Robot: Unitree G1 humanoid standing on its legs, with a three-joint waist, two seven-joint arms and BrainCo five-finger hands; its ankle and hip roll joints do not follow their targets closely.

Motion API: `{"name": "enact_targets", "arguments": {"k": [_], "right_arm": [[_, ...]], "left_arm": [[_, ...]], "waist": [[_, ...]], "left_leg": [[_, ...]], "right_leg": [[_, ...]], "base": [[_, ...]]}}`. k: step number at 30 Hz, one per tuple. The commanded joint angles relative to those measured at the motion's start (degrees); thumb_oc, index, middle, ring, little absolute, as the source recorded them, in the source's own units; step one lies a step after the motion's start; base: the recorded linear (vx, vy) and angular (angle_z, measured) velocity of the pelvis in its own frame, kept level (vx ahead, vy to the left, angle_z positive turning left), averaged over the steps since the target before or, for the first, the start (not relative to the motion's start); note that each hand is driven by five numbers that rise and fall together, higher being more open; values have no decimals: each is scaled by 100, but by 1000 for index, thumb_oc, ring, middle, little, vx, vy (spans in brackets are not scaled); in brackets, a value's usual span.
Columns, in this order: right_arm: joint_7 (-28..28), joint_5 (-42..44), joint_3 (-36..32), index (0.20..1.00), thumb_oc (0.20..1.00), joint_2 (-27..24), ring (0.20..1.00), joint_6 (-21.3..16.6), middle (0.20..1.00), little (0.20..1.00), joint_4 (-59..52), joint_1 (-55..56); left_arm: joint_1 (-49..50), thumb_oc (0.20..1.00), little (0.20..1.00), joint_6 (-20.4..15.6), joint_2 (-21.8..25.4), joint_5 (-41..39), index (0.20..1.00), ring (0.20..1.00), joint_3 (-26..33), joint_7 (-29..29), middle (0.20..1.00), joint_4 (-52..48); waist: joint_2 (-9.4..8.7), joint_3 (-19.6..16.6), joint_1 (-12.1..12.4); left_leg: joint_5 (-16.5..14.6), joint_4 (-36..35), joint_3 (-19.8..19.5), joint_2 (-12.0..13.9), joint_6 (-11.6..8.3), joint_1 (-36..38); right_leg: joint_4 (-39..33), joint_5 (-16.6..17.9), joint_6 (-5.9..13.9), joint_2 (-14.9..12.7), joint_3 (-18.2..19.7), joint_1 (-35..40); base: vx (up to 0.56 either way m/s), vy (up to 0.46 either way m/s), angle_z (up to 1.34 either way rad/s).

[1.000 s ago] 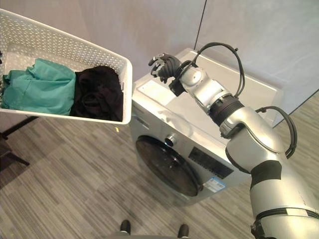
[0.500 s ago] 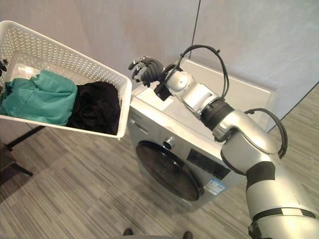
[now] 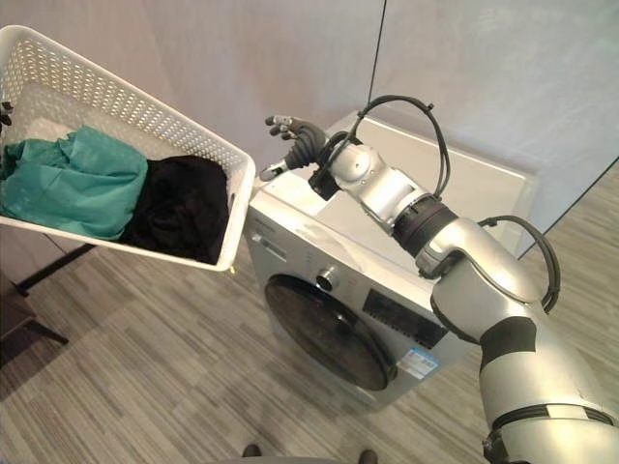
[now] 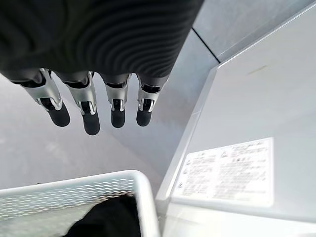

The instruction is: Grab the laundry basket,head to the washer,open it,put in the laundry and shut it.

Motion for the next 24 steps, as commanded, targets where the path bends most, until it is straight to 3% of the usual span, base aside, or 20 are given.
{"name": "enact_targets", "arguments": {"k": [1,7,10,24], "right_arm": [[-44,-196,-116,1000,1000,-530,1000,-151,1000,1000,260,-266],[90,-405,-494,1000,1000,-991,1000,-89,1000,1000,-185,635],[173,-553,-875,1000,1000,-1289,1000,-11,1000,1000,-237,1335],[200,-844,-1899,1000,1000,-1612,1000,65,1000,1000,-662,2728]], "left_arm": [[-2414,200,200,-368,394,-271,200,200,-478,303,200,670],[-2678,200,200,-325,877,212,200,200,-760,184,200,800],[-2515,200,200,-334,1113,16,200,200,-559,165,200,803],[-2688,200,200,-431,996,-248,200,200,-460,122,200,537]], "waist": [[99,-20,176],[144,-26,134],[147,-25,156],[372,-14,111]], "left_leg": [[-55,-8,-263,167,-83,133],[-93,-8,-225,157,-73,167],[-108,-8,-248,149,-67,180],[-79,-8,-269,161,-76,218]], "right_leg": [[-18,380,575,-562,-565,430],[-18,356,584,-572,-561,444],[-18,336,586,-580,-600,477],[-18,218,566,-593,-633,520]], "base": [[0,0,0],[0,2,-2],[0,0,0],[-5,-14,3]]}}
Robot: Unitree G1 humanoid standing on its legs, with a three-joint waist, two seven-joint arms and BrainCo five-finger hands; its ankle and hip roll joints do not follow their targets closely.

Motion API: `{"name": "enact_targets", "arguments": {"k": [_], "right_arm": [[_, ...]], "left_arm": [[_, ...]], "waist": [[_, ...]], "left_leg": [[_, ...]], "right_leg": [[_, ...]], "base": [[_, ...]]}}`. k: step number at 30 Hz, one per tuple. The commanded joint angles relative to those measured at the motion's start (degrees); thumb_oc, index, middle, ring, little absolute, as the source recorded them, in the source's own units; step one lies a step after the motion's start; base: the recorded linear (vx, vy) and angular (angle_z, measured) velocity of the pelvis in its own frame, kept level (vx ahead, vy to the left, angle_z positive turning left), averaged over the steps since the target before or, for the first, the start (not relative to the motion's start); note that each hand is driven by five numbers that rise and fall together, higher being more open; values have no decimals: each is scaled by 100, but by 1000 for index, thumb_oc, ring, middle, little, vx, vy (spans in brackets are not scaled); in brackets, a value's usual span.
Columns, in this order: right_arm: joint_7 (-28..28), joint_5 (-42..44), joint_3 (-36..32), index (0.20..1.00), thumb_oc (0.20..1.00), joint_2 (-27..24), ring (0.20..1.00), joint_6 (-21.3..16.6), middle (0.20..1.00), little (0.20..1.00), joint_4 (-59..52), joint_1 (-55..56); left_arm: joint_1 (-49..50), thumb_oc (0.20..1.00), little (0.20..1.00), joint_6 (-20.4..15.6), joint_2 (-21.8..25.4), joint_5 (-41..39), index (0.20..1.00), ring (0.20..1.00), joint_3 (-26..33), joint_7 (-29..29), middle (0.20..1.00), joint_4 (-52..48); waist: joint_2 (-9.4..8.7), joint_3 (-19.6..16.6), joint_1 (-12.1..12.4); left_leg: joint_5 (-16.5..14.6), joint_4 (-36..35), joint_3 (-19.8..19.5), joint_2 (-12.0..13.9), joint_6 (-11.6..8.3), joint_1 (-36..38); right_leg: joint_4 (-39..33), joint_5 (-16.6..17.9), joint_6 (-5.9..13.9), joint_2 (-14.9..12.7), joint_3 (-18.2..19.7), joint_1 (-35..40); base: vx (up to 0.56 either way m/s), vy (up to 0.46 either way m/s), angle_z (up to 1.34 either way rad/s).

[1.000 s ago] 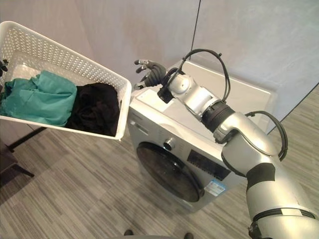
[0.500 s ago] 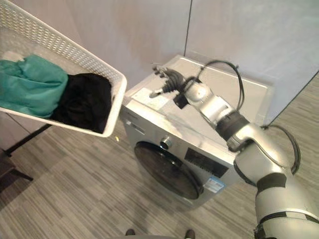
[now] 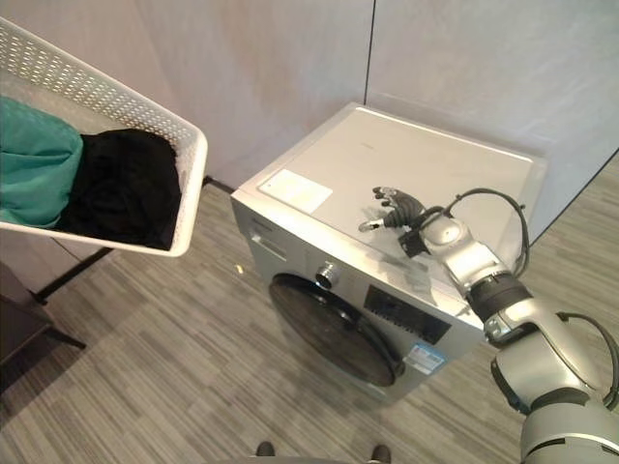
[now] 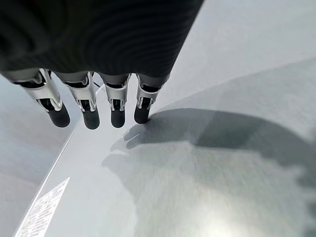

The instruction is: Grab the laundry basket,head to the washer,open it,put in the laundry and shut it.

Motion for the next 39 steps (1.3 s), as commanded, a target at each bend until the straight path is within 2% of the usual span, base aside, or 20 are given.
{"name": "enact_targets", "arguments": {"k": [1,8,9,11,22,39], "right_arm": [[-58,-257,-329,1000,1000,-285,1000,-154,1000,1000,64,109],[-182,-86,-968,1000,1000,-649,1000,-219,1000,1000,-130,652],[-182,-88,-984,1000,1000,-650,1000,-215,1000,1000,-141,666],[-239,41,-1236,1000,1000,-590,1000,-286,1000,1000,-334,941],[-361,113,-1452,1000,1000,-483,1000,-323,1000,1000,-541,1169],[-326,34,-1520,1000,1000,-254,1000,-247,1000,1000,-710,1320]], "left_arm": [[-1990,200,200,-441,63,-520,200,200,8,333,200,409],[-2202,200,200,-498,1,-739,200,200,-24,385,200,294],[-2217,200,200,-497,-7,-741,200,200,-38,383,200,298],[-2493,200,200,-564,-87,-855,200,200,-135,445,200,192],[-2873,200,200,-642,-377,-1163,200,200,-237,532,200,0],[-1536,200,200,-516,-884,-1442,200,200,817,423,200,-40]], "waist": [[-15,-277,217],[140,-288,95],[134,-286,102],[244,-294,50],[365,-302,49],[528,-167,-140]], "left_leg": [[-40,0,-251,156,-133,41],[-40,0,-177,174,-142,123],[-41,0,-175,176,-143,126],[-31,0,-142,186,-142,143],[5,0,-185,204,-155,109],[-22,0,-183,196,-132,173]], "right_leg": [[-15,275,578,-579,-505,318],[-15,213,577,-557,-450,325],[-15,212,576,-555,-448,326],[-15,180,567,-532,-421,314],[-15,133,540,-495,-419,292],[-15,48,450,-449,-352,321]], "base": [[-9,-37,-2],[-10,-24,-4],[-28,-27,-8],[-24,-36,-3],[-8,-22,0],[9,-5,0]]}}
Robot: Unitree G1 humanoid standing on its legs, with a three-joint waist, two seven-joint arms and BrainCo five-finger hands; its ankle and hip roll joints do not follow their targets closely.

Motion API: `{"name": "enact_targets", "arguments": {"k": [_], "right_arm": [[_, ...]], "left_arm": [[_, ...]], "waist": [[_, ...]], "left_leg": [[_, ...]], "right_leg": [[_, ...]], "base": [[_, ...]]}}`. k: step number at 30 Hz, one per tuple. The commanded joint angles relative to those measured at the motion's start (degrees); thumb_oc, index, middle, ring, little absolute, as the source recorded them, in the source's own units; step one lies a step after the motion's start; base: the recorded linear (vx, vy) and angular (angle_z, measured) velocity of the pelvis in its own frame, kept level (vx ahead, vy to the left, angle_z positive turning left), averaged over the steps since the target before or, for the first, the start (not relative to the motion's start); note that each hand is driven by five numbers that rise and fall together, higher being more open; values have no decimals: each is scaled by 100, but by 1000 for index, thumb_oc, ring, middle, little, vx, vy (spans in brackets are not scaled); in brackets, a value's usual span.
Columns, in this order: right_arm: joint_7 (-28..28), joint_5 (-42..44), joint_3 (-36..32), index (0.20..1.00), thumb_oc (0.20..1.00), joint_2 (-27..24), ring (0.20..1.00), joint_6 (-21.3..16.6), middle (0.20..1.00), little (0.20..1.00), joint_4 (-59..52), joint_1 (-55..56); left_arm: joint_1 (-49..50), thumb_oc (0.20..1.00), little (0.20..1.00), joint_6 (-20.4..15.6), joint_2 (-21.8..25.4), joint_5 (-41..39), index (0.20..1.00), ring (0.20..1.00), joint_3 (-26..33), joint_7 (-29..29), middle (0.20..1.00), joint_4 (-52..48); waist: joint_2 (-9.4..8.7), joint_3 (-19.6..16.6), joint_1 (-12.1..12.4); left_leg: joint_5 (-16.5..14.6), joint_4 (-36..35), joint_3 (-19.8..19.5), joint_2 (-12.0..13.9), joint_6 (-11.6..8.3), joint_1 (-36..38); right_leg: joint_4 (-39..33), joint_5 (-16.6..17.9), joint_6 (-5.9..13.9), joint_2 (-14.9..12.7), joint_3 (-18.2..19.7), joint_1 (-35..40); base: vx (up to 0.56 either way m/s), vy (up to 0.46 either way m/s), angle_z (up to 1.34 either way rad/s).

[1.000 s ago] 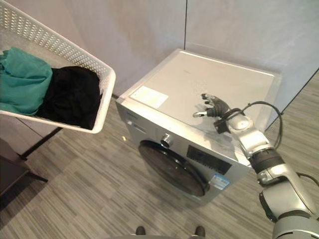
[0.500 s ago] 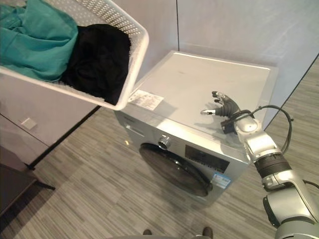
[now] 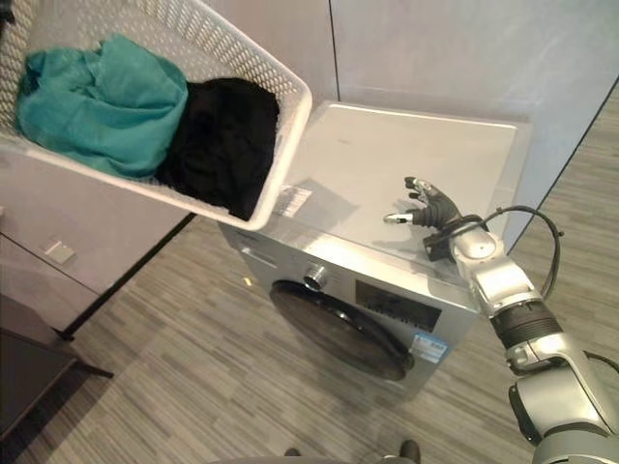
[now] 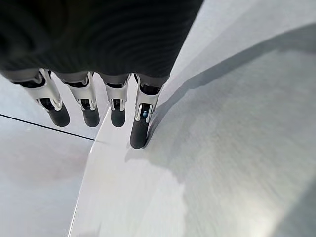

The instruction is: Grab the laundry basket,head to the washer,open it,put in the laundry and shut it.

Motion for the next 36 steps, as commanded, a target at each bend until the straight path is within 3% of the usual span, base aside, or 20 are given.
{"name": "enact_targets", "arguments": {"k": [1,17,25,36], "right_arm": [[-43,-86,-39,1000,1000,9,1000,-23,1000,1000,114,221],[73,-221,-274,1000,1000,-103,1000,45,1000,1000,50,518],[179,-430,-460,1000,1000,-286,1000,78,1000,1000,-219,756],[283,-647,-1297,1000,1000,-658,1000,-77,1000,1000,-1188,1421]], "left_arm": [[-1196,200,200,-309,75,-553,200,200,741,443,200,804],[-719,200,200,-309,-564,-556,200,200,1081,394,200,459],[-387,200,200,-281,-520,-41,200,200,1102,262,200,399],[495,200,200,-398,-674,379,200,200,1626,267,200,8]], "waist": [[-156,-167,187],[-174,-33,144],[-233,59,85],[-402,289,-5]], "left_leg": [[-21,0,-219,194,-141,82],[-141,80,-119,140,-79,252],[-179,71,-81,141,-64,240],[-212,21,-28,170,-41,115]], "right_leg": [[-21,69,448,-463,-401,261],[-21,8,430,-487,-229,280],[-21,49,447,-480,-151,182],[-21,116,482,-424,-32,-115]], "base": [[43,-21,3],[31,-13,-4],[0,0,0],[-9,-1,-2]]}}
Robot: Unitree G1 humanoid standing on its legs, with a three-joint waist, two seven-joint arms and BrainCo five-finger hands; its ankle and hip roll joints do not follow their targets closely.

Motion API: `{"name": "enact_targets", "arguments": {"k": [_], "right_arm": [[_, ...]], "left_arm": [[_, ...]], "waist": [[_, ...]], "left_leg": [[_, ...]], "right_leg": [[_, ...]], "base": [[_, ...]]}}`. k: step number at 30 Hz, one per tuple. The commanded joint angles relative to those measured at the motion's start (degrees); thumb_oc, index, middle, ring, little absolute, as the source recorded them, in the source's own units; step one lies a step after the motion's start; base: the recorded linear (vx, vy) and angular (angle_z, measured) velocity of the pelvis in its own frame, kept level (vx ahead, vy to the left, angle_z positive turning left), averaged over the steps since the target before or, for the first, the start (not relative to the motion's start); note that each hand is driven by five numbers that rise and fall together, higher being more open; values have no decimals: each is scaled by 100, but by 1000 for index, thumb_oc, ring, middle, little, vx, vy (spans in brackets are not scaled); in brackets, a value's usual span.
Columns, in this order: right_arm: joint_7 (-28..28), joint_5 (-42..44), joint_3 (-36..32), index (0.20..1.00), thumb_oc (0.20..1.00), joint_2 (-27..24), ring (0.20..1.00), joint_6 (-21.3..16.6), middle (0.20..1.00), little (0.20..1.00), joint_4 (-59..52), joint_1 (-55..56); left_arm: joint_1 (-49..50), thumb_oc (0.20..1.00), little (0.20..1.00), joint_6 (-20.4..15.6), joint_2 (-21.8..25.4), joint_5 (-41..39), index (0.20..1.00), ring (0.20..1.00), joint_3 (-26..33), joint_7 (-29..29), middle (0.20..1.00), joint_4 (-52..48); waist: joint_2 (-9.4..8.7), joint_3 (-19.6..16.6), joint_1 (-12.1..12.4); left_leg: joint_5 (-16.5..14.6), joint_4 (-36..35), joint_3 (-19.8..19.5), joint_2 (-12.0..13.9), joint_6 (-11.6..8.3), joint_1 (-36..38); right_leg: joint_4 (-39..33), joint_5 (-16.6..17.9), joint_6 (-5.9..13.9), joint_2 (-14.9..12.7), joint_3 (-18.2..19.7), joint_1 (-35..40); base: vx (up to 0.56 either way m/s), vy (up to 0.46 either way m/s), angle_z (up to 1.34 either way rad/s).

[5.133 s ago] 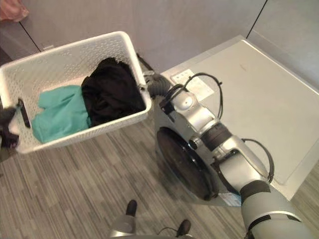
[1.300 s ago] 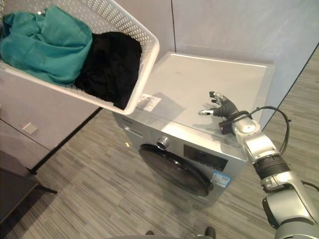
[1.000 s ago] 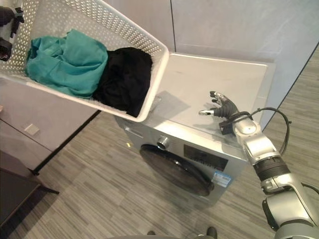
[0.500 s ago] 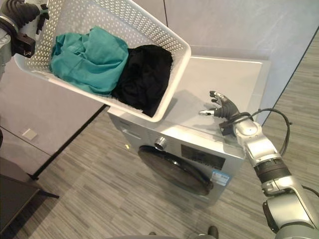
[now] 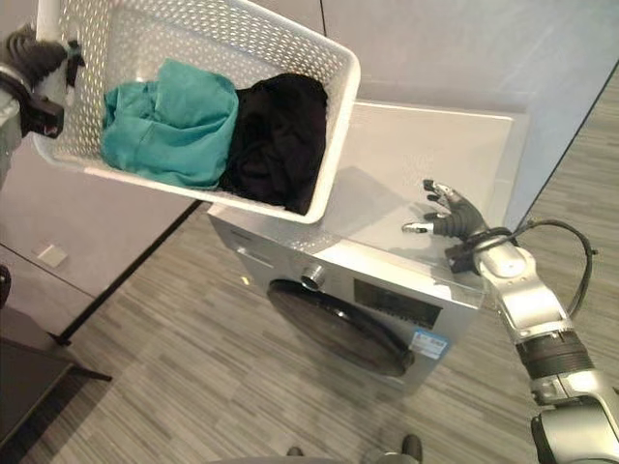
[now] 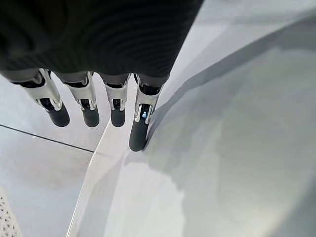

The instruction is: Grab the laundry basket,head to the washer,open it,put in the laundry and shut it.

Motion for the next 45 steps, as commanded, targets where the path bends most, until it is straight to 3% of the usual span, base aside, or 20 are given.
{"name": "enact_targets", "arguments": {"k": [1,8,24,25,26,31,39,45], "right_arm": [[10,-165,-115,1000,1000,-234,1000,-105,1000,1000,155,136],[28,-225,-524,1000,1000,-334,1000,-243,1000,1000,-320,437],[-78,-292,-1394,1000,1000,-498,1000,-524,1000,1000,-656,1042],[-112,-278,-1571,1000,1000,-485,1000,-562,1000,1000,-745,1142],[-134,-298,-1636,1000,1000,-497,1000,-573,1000,1000,-769,1166],[-204,-216,-1828,1000,1000,-558,1000,-696,1000,1000,-900,1219],[-293,-216,-1691,1000,1000,-561,1000,-727,1000,1000,-931,1007],[-485,-254,-1626,1000,1000,-386,1000,-724,1000,1000,-835,983]], "left_arm": [[-641,200,200,-353,-124,121,200,200,204,119,200,348],[20,200,200,-465,-475,290,200,200,625,362,200,-215],[414,200,200,-438,-640,1440,200,200,688,626,200,-962],[495,827,827,-393,-762,1531,827,827,748,648,827,-929],[485,1000,1000,-386,-793,1590,1000,1000,744,652,1000,-925],[242,1000,1000,-419,-1071,1889,1000,1000,631,840,1000,-793],[-230,1000,1000,-432,-1254,2149,1000,1000,681,1323,1000,-631],[-592,1000,1000,-403,-1144,2307,1000,1000,711,1664,1000,-461]], "waist": [[-334,154,-38],[-529,400,-149],[-757,461,-221],[-792,431,-238],[-808,422,-263],[-826,419,-368],[-693,463,-432],[-650,377,-411]], "left_leg": [[-48,20,-190,217,-99,132],[8,14,-174,275,-110,-128],[12,2,-257,330,-113,-403],[-3,2,-266,341,-113,-409],[-12,2,-269,346,-113,-407],[-34,2,-217,359,-119,-419],[50,2,-210,383,-150,-550],[34,2,-210,438,-195,-501]], "right_leg": [[-145,179,440,-408,-268,117],[-145,259,436,-345,-154,-224],[-145,272,440,-283,-156,-482],[-145,256,436,-270,-163,-474],[-145,253,435,-265,-158,-474],[-145,263,436,-239,-80,-553],[-145,276,429,-232,-16,-713],[-145,213,434,-183,-51,-639]], "base": [[-36,-6,-17],[-37,-16,-10],[5,-5,-1],[0,0,0],[0,0,0],[-3,0,-2],[-23,-12,-11],[3,-12,0]]}}
